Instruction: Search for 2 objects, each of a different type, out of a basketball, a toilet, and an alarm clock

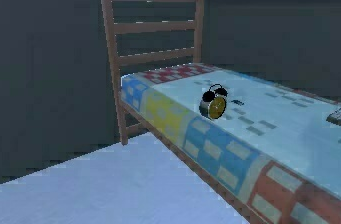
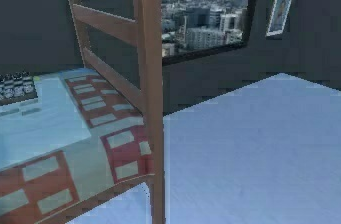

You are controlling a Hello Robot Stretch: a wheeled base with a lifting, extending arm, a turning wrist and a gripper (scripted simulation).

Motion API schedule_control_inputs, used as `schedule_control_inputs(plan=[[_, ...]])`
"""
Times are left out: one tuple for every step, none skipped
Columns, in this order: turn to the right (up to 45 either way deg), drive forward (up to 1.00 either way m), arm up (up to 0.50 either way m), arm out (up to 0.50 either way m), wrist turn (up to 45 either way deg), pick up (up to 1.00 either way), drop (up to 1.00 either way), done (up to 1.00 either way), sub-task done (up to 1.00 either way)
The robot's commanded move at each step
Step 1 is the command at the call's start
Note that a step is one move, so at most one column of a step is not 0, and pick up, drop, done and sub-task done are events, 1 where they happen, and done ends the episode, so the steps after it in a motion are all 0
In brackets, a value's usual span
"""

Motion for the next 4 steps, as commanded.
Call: schedule_control_inputs(plan=[[12.0,0.00,0.00,0.00,0.0,0.00,0.00,0.00,0.00],[0.0,0.00,0.00,0.00,0.0,0.00,0.00,0.00,1.00],[-45.0,0.00,0.00,0.00,0.0,0.00,0.00,0.00,0.00],[-45.0,0.00,0.00,0.00,0.0,0.00,0.00,0.00,0.00]])
